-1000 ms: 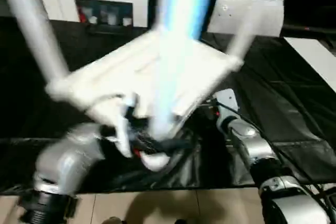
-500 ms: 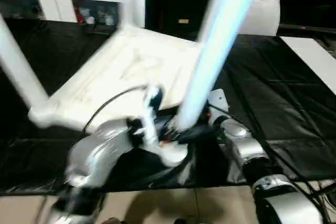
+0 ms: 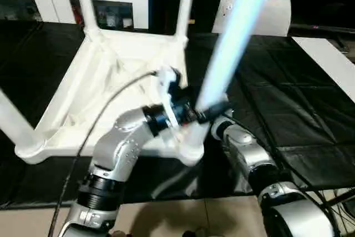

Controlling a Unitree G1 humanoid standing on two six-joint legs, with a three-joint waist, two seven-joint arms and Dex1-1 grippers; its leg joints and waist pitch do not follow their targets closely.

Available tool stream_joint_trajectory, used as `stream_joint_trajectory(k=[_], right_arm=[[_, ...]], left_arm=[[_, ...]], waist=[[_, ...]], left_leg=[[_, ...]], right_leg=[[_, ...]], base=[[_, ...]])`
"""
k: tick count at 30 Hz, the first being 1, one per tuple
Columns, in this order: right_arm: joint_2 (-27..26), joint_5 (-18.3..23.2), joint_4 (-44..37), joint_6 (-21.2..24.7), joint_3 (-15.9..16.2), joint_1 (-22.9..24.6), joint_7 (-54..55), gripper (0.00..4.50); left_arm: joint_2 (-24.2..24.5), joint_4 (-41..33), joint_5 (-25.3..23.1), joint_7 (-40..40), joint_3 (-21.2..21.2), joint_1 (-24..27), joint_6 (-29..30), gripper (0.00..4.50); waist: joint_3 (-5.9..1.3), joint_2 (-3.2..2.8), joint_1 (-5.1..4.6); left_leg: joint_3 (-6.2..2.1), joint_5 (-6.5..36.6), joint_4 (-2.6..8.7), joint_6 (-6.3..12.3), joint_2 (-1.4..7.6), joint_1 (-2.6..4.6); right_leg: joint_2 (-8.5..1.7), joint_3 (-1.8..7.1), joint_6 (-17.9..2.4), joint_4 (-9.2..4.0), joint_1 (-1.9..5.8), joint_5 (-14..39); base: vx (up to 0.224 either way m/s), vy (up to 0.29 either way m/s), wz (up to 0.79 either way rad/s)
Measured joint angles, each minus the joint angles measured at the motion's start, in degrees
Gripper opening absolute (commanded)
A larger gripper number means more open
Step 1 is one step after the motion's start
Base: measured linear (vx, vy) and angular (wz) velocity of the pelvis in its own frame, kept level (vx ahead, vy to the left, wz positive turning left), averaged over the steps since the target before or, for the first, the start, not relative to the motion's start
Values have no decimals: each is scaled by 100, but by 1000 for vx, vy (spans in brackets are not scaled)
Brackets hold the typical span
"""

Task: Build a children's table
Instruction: Rotate table base

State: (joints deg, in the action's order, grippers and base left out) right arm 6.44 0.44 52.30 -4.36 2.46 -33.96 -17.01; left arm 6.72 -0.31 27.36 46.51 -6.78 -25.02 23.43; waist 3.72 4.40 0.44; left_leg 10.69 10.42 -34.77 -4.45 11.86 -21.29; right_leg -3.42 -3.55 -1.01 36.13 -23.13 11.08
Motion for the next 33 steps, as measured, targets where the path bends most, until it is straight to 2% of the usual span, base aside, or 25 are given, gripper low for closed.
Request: stream_joint_trajectory(k=[4,6,8,9,12,14,17,18,20,25,29,33], right_arm=[[331,159,-449,-50,-158,346,-298,450],[430,246,-747,-41,-245,508,-411,450],[499,345,-973,-16,-303,584,-487,450],[530,379,-1089,30,-335,617,-504,450],[678,539,-1926,410,-290,983,-973,450],[830,609,-2170,537,-243,1194,-1194,450],[1046,643,-2674,742,-92,1568,-1615,450],[1069,668,-2777,794,-39,1627,-1719,450],[1191,682,-3047,896,54,1768,-1931,450],[1574,906,-3982,1335,189,2173,-2477,450],[1829,1129,-4661,1695,262,2540,-2852,450],[1944,1281,-5045,1933,323,2661,-3069,450]], left_arm=[[677,-133,-34,413,7,287,51,450],[1078,-94,-256,675,-79,447,-20,450],[1350,39,-451,845,-114,509,-132,423],[1448,104,-505,905,-119,504,-167,423],[2094,529,-909,1283,-353,408,-393,402],[2368,727,-1107,1461,-459,396,-481,377],[2696,1050,-1486,1841,-806,222,-750,365],[2763,1112,-1574,1936,-839,183,-811,343],[2800,1264,-1712,2099,-992,31,-918,343],[2874,1708,-1991,2384,-1205,-229,-1243,305],[2744,2054,-2073,2470,-1274,-405,-1437,278],[2612,2353,-2165,2588,-1379,-587,-1602,248]], waist=[[2,-4,-14],[3,-6,-14],[5,-9,-11],[5,-9,-7],[5,-9,14],[5,-9,40],[5,-9,122],[5,-9,133],[5,-9,150],[5,-9,174],[4,-8,194],[4,-8,200]], left_leg=[[0,-3,3,-5,0,8],[-1,-4,9,-7,1,10],[-1,-4,13,-7,0,9],[-1,-5,12,-9,0,10],[-4,-6,23,-10,-1,17],[-5,-7,24,-11,-1,16],[-3,-7,25,-11,-2,13],[-1,-7,24,-11,-1,15],[1,-7,25,-11,-2,15],[1,-7,28,-11,-1,19],[0,-7,29,-11,-1,23],[0,-7,29,-11,-1,24]], right_leg=[[4,2,4,0,1,2],[4,1,8,0,0,4],[6,1,13,0,-1,7],[6,2,12,0,-1,6],[7,1,14,-2,3,8],[7,2,16,-6,4,9],[6,4,10,-13,4,6],[6,5,4,-13,4,2],[6,6,3,-14,4,1],[6,6,4,-15,8,2],[6,5,19,-17,11,12],[5,5,19,-18,12,11]], base=[[0,0,0],[0,0,0],[0,0,0],[0,0,0],[0,0,0],[0,0,0],[0,0,0],[0,0,0],[0,0,0],[0,0,0],[0,0,0],[0,0,0]])
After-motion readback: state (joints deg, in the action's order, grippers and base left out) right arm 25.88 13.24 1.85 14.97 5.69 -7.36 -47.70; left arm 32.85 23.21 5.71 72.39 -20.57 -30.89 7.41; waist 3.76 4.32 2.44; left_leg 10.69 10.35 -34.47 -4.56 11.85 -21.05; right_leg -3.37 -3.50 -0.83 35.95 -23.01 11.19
